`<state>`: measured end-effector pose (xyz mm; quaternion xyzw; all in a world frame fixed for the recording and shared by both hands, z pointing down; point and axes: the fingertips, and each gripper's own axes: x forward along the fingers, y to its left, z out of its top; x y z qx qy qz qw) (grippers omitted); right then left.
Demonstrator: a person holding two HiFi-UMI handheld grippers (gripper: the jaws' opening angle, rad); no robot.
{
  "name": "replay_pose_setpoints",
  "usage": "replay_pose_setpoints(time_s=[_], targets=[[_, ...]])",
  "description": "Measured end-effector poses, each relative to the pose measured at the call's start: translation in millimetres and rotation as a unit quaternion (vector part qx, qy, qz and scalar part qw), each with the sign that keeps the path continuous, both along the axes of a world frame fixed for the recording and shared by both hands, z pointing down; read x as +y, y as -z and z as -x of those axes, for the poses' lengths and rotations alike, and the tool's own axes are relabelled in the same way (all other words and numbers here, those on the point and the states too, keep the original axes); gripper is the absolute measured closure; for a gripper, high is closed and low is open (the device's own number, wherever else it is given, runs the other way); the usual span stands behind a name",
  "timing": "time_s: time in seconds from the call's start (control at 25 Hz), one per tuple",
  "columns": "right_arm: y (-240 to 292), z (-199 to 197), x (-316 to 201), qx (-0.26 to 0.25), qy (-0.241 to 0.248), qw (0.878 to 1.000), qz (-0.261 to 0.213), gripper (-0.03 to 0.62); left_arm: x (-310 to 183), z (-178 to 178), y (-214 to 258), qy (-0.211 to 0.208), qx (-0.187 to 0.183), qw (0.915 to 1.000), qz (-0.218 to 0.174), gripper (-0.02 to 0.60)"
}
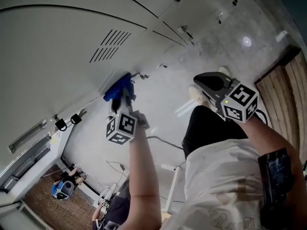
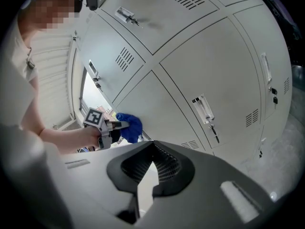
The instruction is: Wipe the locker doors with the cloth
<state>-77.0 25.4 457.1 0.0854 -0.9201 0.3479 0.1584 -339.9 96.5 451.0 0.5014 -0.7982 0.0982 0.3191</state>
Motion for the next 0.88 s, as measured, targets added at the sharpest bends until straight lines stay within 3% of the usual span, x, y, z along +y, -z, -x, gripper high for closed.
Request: replay_pose_setpoints(time_s=[0.28, 0.56, 0.88], targets=[[-23.6, -10.1, 0.8, 0.028, -0.02, 0.999, 0.005, 0.588, 17.1, 19.0, -117.0, 0.001, 0.027, 0.9963, 0.082, 0.453], [-37.3, -14.9, 5.2, 0.047, -0.041, 0.998, 0.012, 0.588, 10.0, 12.0, -208.2, -0.015, 0.134, 0.9886, 0.066, 0.453], [-52.2, -21.4, 3.5, 0.07, -0.075, 0.995, 0.004, 0.588, -1.6, 1.2, -274.7, -0.051, 0.173, 0.9801, 0.083, 0.451]])
